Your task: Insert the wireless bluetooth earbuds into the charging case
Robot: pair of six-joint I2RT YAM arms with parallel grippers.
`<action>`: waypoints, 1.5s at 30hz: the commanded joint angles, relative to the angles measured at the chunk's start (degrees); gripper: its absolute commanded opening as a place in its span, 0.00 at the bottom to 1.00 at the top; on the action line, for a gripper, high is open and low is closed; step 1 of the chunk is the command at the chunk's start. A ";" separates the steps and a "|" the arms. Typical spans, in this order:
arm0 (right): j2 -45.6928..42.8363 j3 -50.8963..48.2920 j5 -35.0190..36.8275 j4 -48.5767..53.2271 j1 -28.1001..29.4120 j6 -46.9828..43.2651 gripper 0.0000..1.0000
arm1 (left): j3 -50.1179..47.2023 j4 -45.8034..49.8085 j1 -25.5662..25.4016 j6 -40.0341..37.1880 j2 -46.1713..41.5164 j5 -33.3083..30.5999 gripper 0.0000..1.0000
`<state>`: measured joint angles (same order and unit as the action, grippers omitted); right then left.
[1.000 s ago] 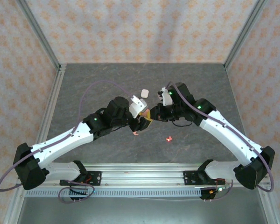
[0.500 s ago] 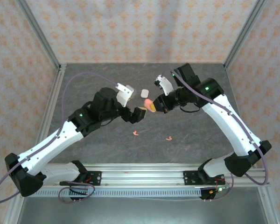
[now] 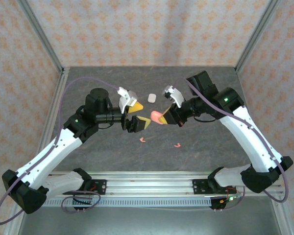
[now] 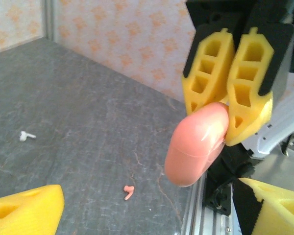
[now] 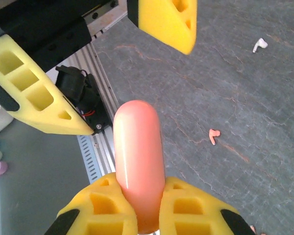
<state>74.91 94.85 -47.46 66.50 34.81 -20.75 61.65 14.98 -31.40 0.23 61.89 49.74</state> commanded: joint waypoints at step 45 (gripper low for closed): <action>-0.15 -6.50 0.62 -10.73 -0.94 6.60 0.25 | 2.86 1.36 -3.76 -7.95 2.87 -0.04 0.00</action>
<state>73.58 89.01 -51.46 59.37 34.09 -16.95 66.57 21.28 -34.30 -6.37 67.44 54.35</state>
